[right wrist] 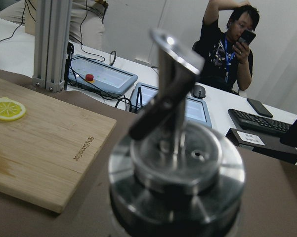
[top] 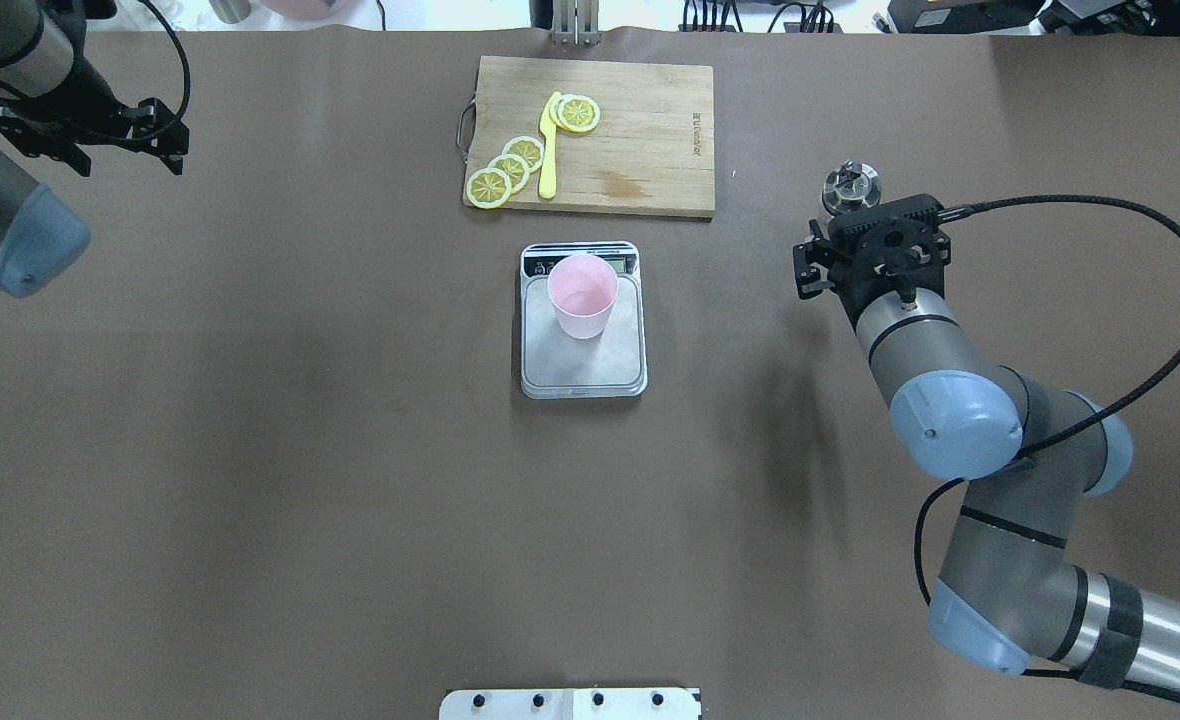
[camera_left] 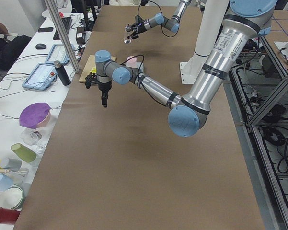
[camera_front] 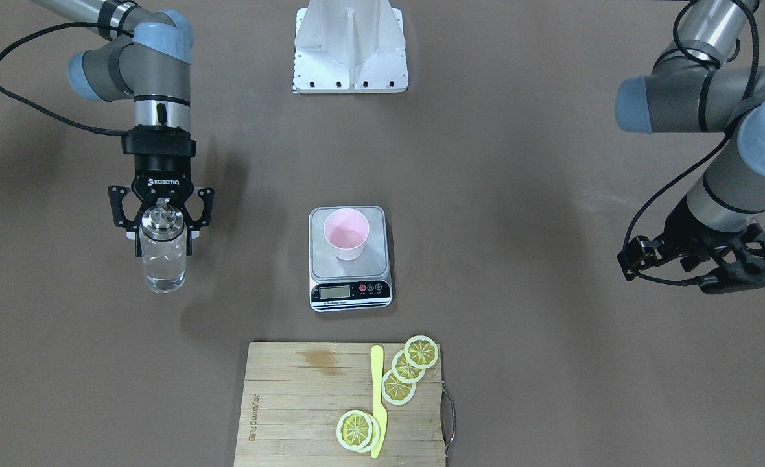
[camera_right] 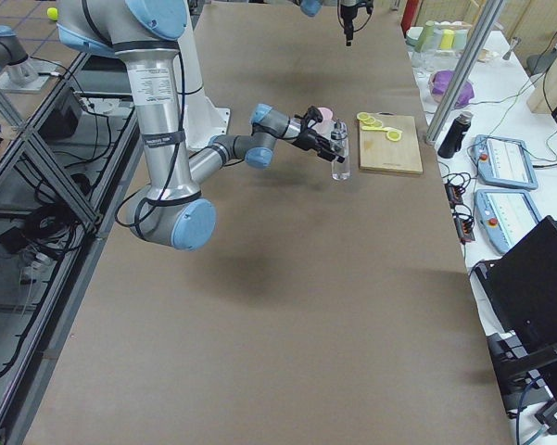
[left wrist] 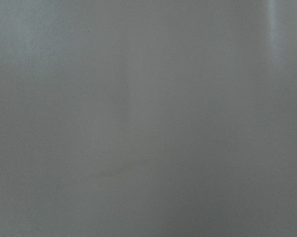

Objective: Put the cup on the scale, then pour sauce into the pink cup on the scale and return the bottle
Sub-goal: 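Turn the bottle upright and carry it back with the right gripper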

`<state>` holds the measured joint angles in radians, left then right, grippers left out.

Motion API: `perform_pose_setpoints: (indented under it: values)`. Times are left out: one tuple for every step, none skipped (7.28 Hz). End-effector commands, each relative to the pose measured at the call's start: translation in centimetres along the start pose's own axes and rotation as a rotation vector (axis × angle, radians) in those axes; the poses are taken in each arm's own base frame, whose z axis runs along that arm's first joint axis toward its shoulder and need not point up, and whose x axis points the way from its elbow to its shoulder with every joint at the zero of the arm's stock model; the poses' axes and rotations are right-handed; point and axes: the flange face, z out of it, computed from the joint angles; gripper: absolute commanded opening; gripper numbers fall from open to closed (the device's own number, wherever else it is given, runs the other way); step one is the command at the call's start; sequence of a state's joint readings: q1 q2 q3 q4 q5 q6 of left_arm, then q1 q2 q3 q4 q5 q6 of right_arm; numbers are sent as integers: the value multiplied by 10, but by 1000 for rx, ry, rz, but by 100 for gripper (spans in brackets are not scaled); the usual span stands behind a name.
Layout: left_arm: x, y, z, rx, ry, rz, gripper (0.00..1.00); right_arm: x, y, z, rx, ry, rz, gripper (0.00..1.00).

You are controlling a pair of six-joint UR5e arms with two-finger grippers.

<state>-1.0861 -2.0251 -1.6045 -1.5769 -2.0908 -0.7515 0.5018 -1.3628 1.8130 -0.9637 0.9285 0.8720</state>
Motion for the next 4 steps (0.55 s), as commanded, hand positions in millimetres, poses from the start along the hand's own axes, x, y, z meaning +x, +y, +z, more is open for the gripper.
perform_pose_setpoints:
  values:
    - [0,0,-1,1,1,1,98,21,1,7,-110,-50,115,0]
    - [0,0,-1,1,1,1,98,20,4,9,-121,-50,154,0]
    - [0,0,-1,2,0,1,98,23,8,8,-149,-67,136,0]
    - [0,0,0,1,-1,1,98,24,10,5,-155,-79,74,0]
